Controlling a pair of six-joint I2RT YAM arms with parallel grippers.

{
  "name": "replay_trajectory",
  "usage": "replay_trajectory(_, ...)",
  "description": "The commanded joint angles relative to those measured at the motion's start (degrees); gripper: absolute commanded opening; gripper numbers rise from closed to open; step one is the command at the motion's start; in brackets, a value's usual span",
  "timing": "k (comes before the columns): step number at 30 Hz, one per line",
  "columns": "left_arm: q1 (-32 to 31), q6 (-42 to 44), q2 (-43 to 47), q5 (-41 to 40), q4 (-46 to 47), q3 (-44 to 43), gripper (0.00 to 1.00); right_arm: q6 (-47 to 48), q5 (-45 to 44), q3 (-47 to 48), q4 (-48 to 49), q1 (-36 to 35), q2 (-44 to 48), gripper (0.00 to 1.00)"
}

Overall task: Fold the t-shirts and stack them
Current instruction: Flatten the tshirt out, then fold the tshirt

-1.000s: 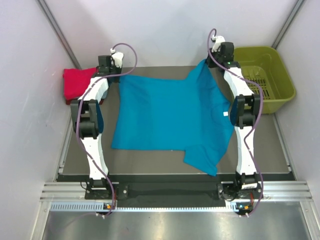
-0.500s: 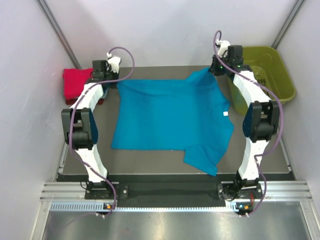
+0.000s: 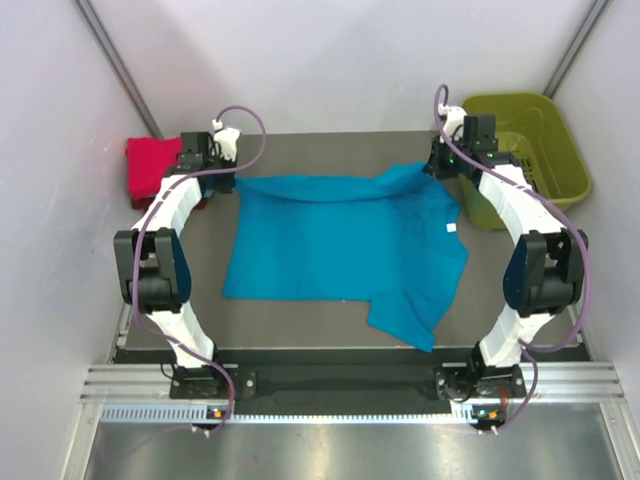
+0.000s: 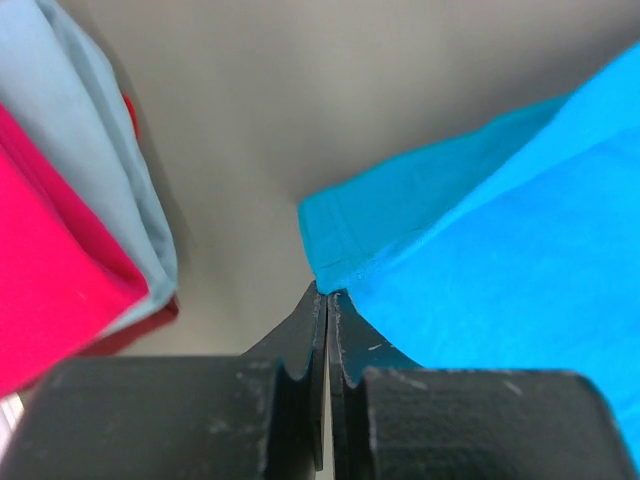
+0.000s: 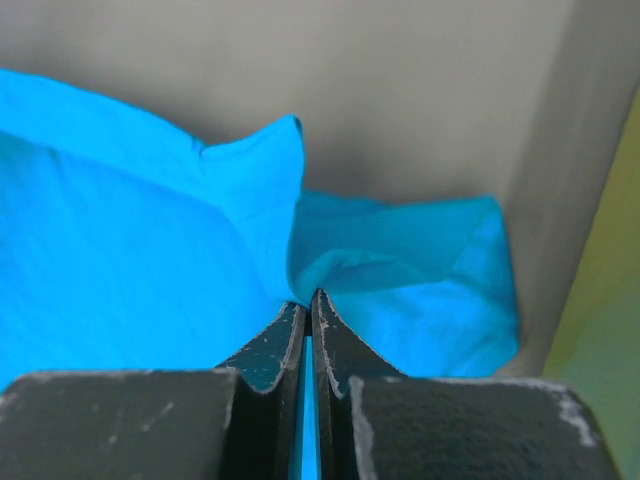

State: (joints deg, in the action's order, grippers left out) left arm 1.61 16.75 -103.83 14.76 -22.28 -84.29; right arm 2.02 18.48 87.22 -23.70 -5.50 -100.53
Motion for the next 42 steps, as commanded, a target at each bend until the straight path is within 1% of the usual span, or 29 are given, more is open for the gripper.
replay_trajectory(1,0.9,1.4,3.5,1.3,-1.9,1.2,0.00,1.9,0.0,-2.7,-0.6,0.0,5.7,0.00)
replay_trajectory(7,1.3,2.1,4.8,1.1,-4.5,2.2,0.00,2.2,-0.2,-7.0,-1.4,0.4,9.6,0.00)
replay_trajectory(17,1.3,2.1,6.0,0.5,-5.2,5.4,0.00,2.9,-0.5,-14.1,-3.9,1.5,16.6,0.00)
replay_trajectory(25,1.5,2.3,5.8,-1.1,-6.7,8.0,0.00,3.2,0.5,-19.6,-3.9,1.5,18.1,0.00)
replay_trajectory(29,1.4,-0.4,3.6,-1.4,-7.9,7.4,0.00,3.3,2.6,-22.9,-3.0,1.5,17.2,0.01)
replay_trajectory(31,1.4,-1.3,1.4,-1.8,-9.6,5.8,0.00,4.5,3.7,-23.2,-3.4,1.5,16.3,0.04)
replay_trajectory(33,1.4,-2.7,-0.7,-3.2,-13.6,4.6,0.15,5.5,5.1,-22.6,-5.5,1.5,15.9,0.23)
replay_trajectory(34,1.5,-3.1,-1.2,-3.8,-15.2,3.2,0.22,6.8,5.3,-22.1,-6.3,1.4,15.6,0.32)
replay_trajectory(35,1.6,-3.6,-1.3,-4.0,-16.7,2.7,0.25,6.9,5.2,-21.2,-7.0,1.5,15.6,0.41)
replay_trajectory(38,2.2,-4.5,1.6,-3.8,-15.3,4.1,0.30,6.6,4.5,-19.3,-5.8,1.5,15.7,0.43)
replay_trajectory(39,2.2,-4.7,3.7,-3.3,-13.1,4.7,0.33,6.2,4.5,-18.8,-5.5,1.5,15.5,0.44)
replay_trajectory(42,2.1,-5.2,5.7,-0.3,-9.2,5.3,0.35,5.0,5.4,-17.3,-3.0,1.5,13.0,0.45)
